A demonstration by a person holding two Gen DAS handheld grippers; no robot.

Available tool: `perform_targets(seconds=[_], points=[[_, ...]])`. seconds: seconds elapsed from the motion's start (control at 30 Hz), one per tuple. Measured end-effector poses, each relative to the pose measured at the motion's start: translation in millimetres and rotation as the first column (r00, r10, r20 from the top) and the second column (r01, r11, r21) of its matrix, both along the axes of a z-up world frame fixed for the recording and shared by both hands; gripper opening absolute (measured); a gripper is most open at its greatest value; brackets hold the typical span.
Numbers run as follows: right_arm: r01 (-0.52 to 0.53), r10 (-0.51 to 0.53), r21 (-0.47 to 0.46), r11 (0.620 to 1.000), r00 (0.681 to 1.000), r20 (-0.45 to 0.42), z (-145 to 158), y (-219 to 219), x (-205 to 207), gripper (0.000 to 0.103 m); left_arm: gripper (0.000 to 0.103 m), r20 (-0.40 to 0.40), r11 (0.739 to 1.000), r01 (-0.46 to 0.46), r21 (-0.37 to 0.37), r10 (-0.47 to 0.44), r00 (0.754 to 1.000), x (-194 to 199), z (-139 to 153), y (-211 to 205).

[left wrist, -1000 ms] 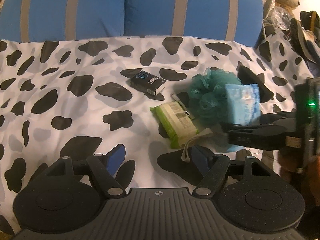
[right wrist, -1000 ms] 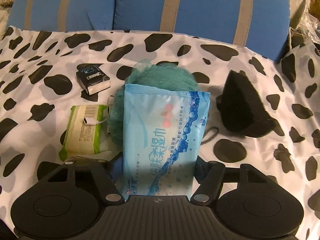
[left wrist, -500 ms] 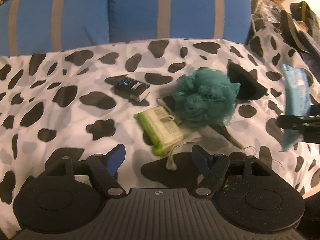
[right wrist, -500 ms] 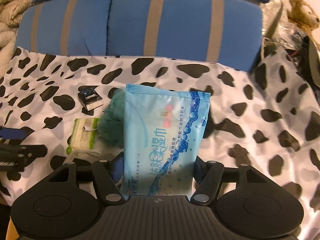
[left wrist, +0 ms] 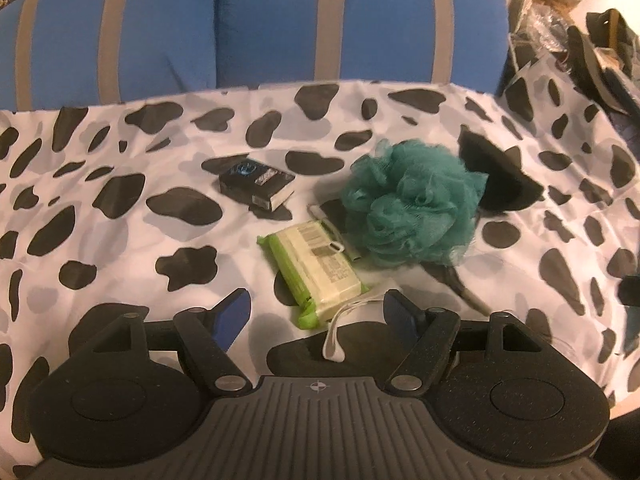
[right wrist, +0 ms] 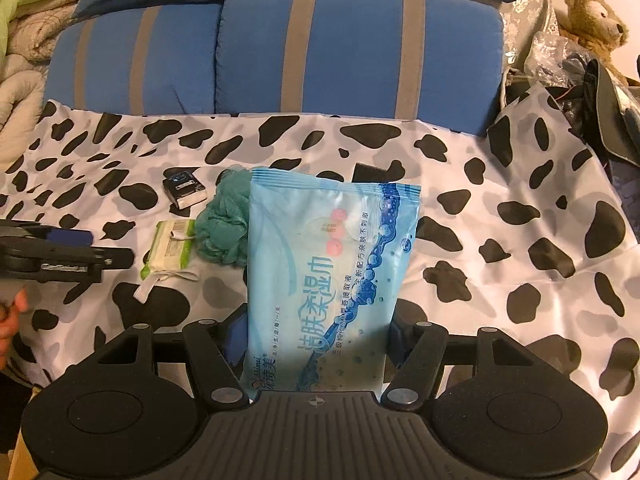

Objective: Organize soft objects
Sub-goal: 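Grasp the green soap bar with the left tool while the right tool holds the wipes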

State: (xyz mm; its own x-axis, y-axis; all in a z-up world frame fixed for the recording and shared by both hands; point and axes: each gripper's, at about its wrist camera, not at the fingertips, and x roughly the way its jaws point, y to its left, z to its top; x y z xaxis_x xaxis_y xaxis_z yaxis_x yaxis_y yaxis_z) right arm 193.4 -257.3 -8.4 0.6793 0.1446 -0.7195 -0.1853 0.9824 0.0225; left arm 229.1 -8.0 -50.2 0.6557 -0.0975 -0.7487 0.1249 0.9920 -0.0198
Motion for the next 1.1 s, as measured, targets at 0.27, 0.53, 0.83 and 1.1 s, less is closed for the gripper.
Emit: perform_targets(seconds=[0.27,0.53,0.83,1.1], points=[[-0.022,0.022,0.014,1.0,1.0,-0.011,1.3,4.5,-3.3,0.068,0.073,-0.022,1.0,-0.023,0.012,0.023,0.999,24.6,-15.8,1.4],[-0.038,0.038,0.009,0.999,0.999,-0.033,-6.4,9.0,-1.3,0.068,0.073,-0.064,0.999,-0.039,0.01,0.04,0.997,51.3,-33.1,-6.5],[-0.028,0.029,0.02,0.999,0.998,-0.058,-11.5,6.6,4.4,0.068,0.073,-0.12,0.997,-0.073,0.021,0.075,0.99,76.6,-55.5,-14.4],[-0.031,0.035,0.051,0.998,0.996,-0.076,-14.1,8.5,8.8,0.068,0.071,-0.104,0.992,-0.108,0.06,0.113,0.988,79.0,-54.4,-10.4]])
